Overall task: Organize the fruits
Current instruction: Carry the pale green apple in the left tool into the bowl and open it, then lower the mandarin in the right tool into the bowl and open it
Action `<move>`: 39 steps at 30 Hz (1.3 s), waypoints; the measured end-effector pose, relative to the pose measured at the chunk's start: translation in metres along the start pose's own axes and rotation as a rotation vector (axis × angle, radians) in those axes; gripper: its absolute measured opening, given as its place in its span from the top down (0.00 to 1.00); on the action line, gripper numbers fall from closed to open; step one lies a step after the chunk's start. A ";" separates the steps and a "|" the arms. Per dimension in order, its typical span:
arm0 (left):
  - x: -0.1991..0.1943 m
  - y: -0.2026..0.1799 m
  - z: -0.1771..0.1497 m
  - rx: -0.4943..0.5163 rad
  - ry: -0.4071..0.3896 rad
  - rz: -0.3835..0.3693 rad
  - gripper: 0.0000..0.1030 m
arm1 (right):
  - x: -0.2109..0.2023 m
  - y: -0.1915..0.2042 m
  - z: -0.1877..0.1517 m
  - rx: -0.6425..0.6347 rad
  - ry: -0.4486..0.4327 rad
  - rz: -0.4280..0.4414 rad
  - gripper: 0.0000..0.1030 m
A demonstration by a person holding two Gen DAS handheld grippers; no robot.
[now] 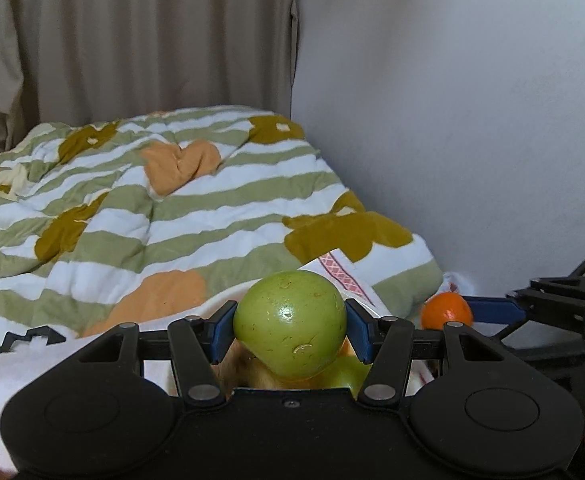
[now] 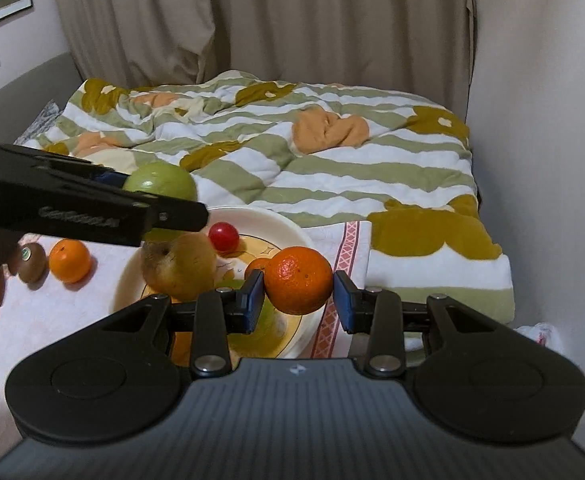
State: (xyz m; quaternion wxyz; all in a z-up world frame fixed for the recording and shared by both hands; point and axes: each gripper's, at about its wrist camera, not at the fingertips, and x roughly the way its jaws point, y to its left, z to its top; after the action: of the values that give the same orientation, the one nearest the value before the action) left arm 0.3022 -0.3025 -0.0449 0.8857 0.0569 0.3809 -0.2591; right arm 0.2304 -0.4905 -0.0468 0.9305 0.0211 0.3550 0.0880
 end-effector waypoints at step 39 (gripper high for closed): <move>0.001 0.026 0.006 -0.014 0.013 0.055 0.05 | 0.044 0.002 -0.001 0.044 0.062 -0.012 0.49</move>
State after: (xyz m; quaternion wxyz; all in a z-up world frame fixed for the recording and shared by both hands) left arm 0.3194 -0.2822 -0.0439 0.8904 0.0628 0.3869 -0.2314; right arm 0.2617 -0.4810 -0.0758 0.9189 0.0364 0.3854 0.0752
